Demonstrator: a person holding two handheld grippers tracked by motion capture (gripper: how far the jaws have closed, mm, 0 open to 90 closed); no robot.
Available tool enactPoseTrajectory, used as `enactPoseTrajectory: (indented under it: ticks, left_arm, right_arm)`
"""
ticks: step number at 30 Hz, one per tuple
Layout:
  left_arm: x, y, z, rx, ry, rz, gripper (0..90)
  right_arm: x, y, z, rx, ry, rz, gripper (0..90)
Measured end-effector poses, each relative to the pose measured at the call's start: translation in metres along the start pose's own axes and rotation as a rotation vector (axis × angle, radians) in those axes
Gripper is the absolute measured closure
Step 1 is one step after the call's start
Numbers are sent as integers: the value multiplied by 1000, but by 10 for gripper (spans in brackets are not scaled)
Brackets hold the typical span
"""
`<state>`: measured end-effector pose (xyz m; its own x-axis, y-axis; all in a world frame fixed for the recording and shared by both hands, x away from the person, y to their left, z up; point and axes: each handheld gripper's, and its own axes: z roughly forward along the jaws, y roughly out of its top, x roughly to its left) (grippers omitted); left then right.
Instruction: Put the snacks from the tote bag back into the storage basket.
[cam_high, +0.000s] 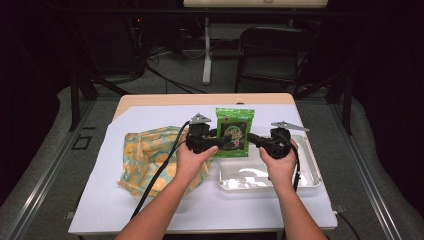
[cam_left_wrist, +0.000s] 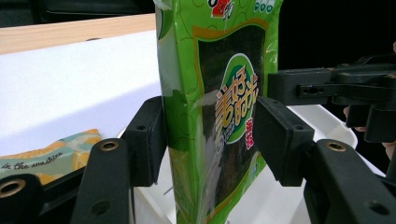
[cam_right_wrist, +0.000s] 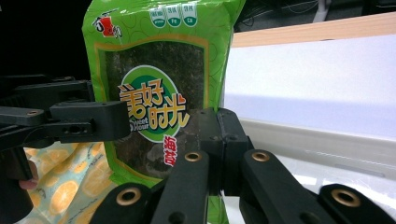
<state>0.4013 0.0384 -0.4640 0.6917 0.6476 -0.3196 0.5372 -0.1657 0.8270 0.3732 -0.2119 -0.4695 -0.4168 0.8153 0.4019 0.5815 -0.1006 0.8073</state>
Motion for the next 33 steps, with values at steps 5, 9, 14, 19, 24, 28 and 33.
enactPoseTrajectory:
  ticks: [5, 9, 14, 19, 24, 28, 33]
  left_arm:
    - [-1, 0, 5, 13, 10, 6, 459]
    - [0, 1, 10, 18, 11, 11, 459]
    - [0, 0, 16, 23, 15, 6, 459]
    - [1, -1, 23, 37, 17, 0, 459]
    - [2, -2, 31, 50, 22, -2, 459]
    - [3, -3, 36, 55, 19, -8, 461]
    - [4, -4, 41, 68, 14, -12, 461]
  right_arm:
    - [-3, 0, -1, 11, -8, -3, 900]
    - [-5, 0, -1, 7, -17, 4, 900]
    - [-8, 0, 0, 2, -30, 8, 900]
    - [-11, -1, 1, 14, -47, 0, 900]
    - [-15, -3, 4, 19, -62, 0, 900]
    - [-20, -4, 5, 26, -73, 6, 900]
    - [-25, -5, 6, 35, -82, 14, 900]
